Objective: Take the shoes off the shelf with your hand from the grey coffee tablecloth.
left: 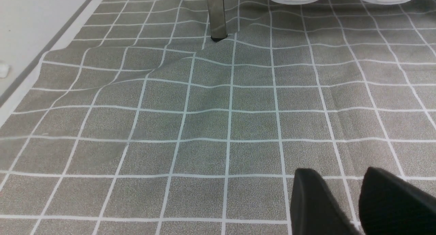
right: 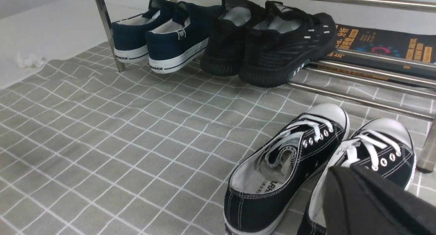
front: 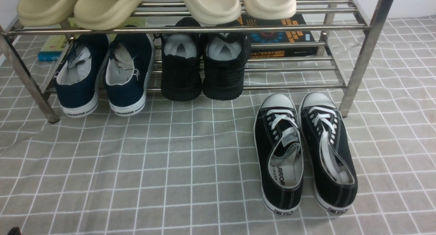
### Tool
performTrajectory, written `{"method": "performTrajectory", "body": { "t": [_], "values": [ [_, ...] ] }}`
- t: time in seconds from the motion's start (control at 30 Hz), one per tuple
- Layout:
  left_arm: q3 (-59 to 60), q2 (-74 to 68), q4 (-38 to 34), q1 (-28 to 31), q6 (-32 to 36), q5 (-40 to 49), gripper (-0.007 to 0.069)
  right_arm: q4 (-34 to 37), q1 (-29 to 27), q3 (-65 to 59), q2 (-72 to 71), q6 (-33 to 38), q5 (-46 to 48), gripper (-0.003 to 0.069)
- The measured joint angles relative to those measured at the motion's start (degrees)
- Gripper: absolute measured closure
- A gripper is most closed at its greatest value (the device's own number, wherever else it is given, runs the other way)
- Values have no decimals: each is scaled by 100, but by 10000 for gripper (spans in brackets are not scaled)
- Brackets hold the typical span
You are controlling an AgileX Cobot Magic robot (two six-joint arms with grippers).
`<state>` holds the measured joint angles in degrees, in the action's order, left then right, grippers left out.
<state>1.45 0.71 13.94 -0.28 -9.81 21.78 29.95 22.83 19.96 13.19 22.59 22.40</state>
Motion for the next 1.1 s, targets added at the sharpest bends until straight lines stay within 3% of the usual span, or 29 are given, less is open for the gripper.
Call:
{"method": "performTrajectory", "body": {
  "t": [0.2, 0.23, 0.37, 0.63, 0.93, 1.1],
  "values": [
    [0, 0, 0, 0, 0, 0, 384, -517, -236, -589, -12, -362, -1193, 642],
    [0, 0, 0, 0, 0, 0, 384, -973, -476, -893, -66, -637, -1427, 639],
    [0, 0, 0, 0, 0, 0, 384, -2084, -1174, -1417, -201, -1472, -1485, 636],
    [0, 0, 0, 0, 0, 0, 384, -3389, -2231, -2079, -672, -2701, -1446, 628],
    [0, 0, 0, 0, 0, 0, 384, -3554, -2499, -2141, -1372, -3084, -736, 617],
    [0, 0, 0, 0, 0, 0, 384, -3471, -2201, -2141, -1372, -3084, -339, 607]
  ]
}}
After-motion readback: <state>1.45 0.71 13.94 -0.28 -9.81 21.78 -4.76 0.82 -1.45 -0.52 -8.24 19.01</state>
